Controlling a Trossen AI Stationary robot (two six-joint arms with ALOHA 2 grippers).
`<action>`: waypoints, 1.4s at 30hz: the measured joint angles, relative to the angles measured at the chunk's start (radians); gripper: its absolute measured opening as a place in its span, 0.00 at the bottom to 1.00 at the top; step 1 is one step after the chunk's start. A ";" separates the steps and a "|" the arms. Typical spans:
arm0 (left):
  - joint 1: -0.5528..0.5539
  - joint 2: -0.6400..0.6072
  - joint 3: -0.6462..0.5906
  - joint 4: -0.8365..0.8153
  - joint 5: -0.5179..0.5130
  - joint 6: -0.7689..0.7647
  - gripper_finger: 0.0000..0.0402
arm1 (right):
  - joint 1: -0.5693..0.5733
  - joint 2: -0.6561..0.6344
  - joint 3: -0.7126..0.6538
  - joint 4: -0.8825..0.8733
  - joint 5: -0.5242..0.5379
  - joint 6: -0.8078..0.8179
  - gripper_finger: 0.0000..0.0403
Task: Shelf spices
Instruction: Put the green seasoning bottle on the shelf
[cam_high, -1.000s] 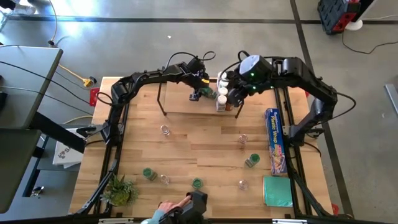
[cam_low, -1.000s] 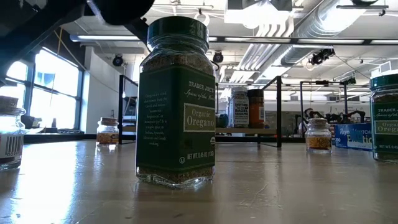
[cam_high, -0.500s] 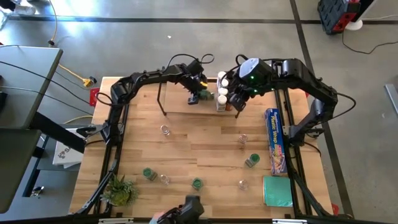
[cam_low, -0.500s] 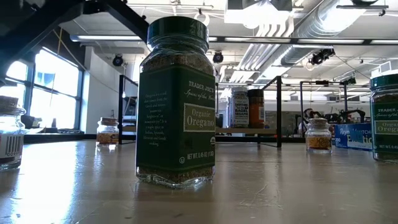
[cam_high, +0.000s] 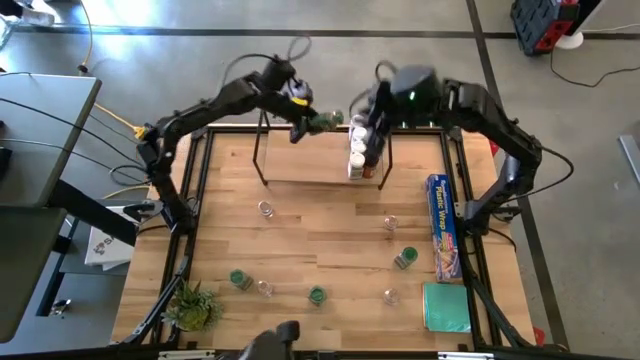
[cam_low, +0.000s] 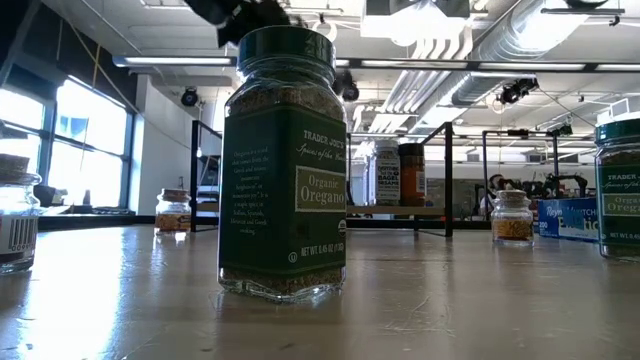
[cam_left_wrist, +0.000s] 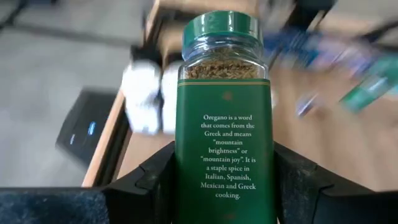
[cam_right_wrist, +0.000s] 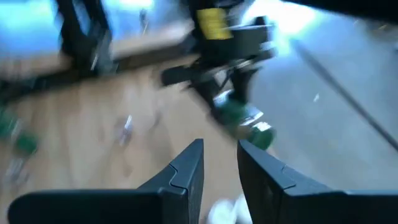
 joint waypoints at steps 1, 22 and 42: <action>0.000 -0.027 0.000 0.012 0.023 -0.025 0.46 | -0.028 0.000 0.000 0.045 -0.015 -0.019 0.23; -0.066 -0.202 -0.184 0.786 0.040 -0.559 0.46 | -0.352 0.105 0.000 0.283 -0.738 -0.074 0.80; -0.093 -0.212 -0.184 0.906 0.047 -0.634 0.47 | -0.285 0.119 0.002 0.535 -0.732 0.083 0.46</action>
